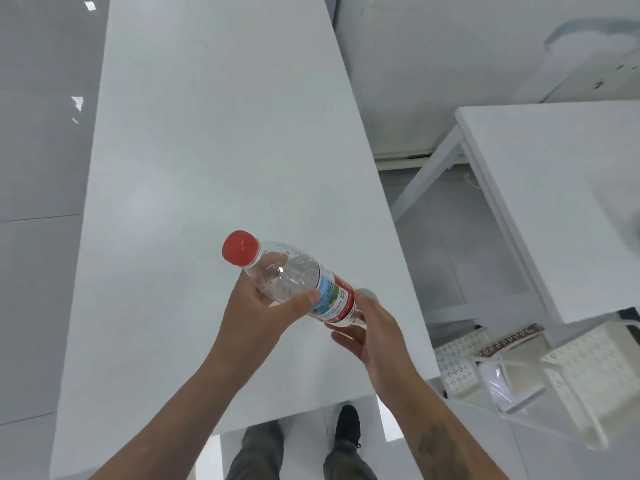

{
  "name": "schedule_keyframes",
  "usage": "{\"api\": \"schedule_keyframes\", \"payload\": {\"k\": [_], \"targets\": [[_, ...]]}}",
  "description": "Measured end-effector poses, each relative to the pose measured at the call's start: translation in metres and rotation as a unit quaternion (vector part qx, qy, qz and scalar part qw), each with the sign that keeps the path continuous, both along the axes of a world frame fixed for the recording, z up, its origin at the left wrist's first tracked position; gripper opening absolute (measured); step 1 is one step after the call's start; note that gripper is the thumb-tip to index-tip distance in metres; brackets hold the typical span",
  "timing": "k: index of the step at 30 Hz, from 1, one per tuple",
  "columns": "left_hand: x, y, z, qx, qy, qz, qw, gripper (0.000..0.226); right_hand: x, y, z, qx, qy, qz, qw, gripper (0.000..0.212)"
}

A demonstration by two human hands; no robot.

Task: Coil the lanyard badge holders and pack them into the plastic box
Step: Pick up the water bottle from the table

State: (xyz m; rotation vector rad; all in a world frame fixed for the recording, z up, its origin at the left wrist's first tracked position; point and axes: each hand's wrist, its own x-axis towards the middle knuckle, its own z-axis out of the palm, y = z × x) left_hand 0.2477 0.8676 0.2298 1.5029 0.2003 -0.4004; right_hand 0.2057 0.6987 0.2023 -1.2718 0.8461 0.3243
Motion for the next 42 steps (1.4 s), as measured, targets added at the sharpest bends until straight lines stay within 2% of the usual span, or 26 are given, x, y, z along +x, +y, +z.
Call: {"api": "schedule_keyframes", "payload": {"k": [7,18,27,32,42], "targets": [[-0.089,-0.073,0.012,0.028,-0.026,0.014,0.999,0.041,-0.081,-0.075,0.000,0.008,0.003,-0.001,1.000,0.019],[-0.231,-0.171,0.016,0.039,0.014,0.083,0.996,0.045,-0.203,-0.176,0.007,0.026,-0.003,0.096,0.995,0.017],[-0.326,-0.209,0.012,0.067,-0.015,0.030,0.997,0.050,-0.299,-0.215,0.005,0.000,0.003,0.094,0.996,0.013],[-0.372,-0.236,0.005,0.059,-0.014,0.022,0.998,0.050,-0.349,-0.240,0.006,-0.011,0.004,0.097,0.995,0.018],[-0.421,-0.355,0.004,0.055,-0.021,0.001,0.998,0.051,-0.401,-0.359,0.000,-0.023,0.008,0.085,0.996,0.024]]}}
